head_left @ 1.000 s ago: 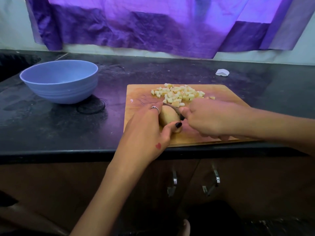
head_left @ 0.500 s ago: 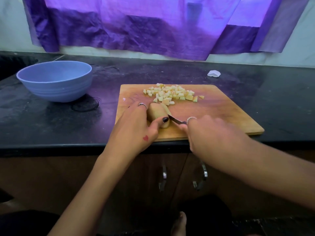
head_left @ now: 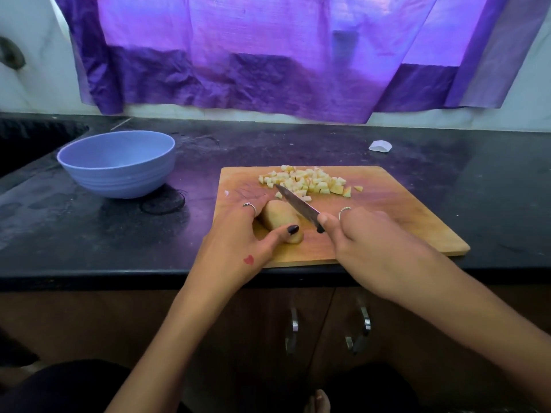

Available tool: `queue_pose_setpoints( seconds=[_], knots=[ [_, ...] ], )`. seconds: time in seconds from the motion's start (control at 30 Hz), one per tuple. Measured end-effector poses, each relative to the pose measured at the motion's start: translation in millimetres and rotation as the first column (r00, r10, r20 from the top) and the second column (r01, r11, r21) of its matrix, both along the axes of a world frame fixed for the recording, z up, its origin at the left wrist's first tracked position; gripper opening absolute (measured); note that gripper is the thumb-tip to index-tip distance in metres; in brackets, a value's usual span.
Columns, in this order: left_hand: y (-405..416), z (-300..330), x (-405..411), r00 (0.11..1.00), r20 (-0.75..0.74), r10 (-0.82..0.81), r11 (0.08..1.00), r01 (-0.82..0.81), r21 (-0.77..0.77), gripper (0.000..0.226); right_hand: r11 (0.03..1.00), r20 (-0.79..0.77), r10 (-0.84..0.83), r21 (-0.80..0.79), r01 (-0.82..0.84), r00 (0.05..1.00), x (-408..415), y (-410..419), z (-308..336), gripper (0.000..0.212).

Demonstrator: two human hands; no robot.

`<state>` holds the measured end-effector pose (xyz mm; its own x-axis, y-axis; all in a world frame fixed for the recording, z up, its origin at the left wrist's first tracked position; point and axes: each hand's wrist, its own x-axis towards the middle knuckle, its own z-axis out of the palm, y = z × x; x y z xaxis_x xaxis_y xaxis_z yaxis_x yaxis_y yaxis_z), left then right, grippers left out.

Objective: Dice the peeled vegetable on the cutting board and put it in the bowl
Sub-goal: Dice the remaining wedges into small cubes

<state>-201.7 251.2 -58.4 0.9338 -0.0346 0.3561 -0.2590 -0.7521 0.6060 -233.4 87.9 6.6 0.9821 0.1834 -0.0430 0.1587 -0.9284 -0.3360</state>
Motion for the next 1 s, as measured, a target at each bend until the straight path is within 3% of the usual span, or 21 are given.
queue_pose_setpoints(
  seconds=[0.27,0.57,0.7,0.87,0.93,1.0],
  knots=[
    [-1.2,1.6,-2.8,0.999,-0.014,0.035,0.998,-0.036,-0.046,0.067,0.997,-0.064,-0.071,-0.018,0.07,0.995,8.0,10.3,1.2,0.039],
    [-1.1,-1.2,-0.6,0.997,-0.025,0.074,0.997,-0.075,-0.01,0.058,0.997,-0.126,-0.009,-0.082,-0.002,0.992,24.8,12.1,13.6,0.042],
    [-3.2,-1.8,0.9,0.997,-0.011,0.081,0.997,-0.08,0.005,0.046,1.0,-0.092,-0.006,0.014,0.007,0.996,38.7,25.0,10.2,0.038],
    [-8.8,-4.4,0.5,0.993,-0.002,0.117,0.993,-0.117,0.033,0.041,0.995,-0.112,-0.074,-0.071,0.066,0.991,33.0,19.9,11.9,0.024],
    [-8.7,-4.3,0.4,0.994,-0.023,0.107,0.993,-0.106,0.058,0.044,0.983,-0.163,-0.139,-0.14,0.117,0.977,14.2,13.3,10.9,0.03],
    [-8.2,-5.6,1.0,0.996,-0.004,0.089,0.993,-0.089,0.084,0.045,0.985,-0.167,-0.096,-0.156,0.07,0.981,3.0,10.4,7.1,0.037]
  ],
)
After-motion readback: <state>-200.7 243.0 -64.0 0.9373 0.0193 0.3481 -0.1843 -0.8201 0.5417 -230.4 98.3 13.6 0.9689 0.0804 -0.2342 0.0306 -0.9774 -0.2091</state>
